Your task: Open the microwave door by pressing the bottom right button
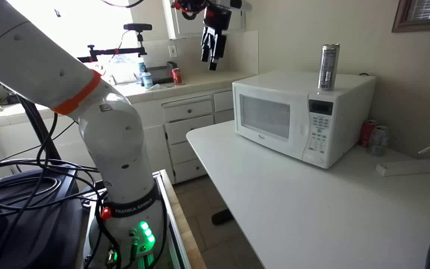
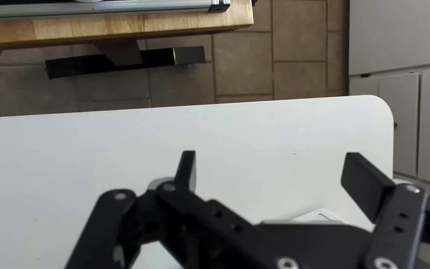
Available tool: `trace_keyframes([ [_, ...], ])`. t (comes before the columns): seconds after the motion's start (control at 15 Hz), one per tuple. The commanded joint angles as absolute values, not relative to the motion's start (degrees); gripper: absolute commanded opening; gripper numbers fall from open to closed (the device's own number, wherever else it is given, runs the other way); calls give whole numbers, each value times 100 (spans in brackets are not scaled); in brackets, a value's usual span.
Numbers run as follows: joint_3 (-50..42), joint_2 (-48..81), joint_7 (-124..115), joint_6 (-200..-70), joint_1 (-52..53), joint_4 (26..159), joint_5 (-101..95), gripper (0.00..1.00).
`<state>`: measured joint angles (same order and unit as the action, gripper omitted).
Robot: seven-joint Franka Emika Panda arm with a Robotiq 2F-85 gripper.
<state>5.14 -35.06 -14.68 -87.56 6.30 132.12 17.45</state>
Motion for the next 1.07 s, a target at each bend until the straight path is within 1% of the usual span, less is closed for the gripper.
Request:
trace_keyframes([
  [0.0, 615, -3507, -1410, -8721, 491, 13195, 1792, 100],
  [0.53, 615, -3507, -1410, -8721, 491, 13195, 1792, 100],
  [0.8, 188, -3599, -1404, -8910, 273, 13489, 2657, 100],
  [1.0, -153, -3861, -1109, -9129, 10, 14137, 3177, 100],
])
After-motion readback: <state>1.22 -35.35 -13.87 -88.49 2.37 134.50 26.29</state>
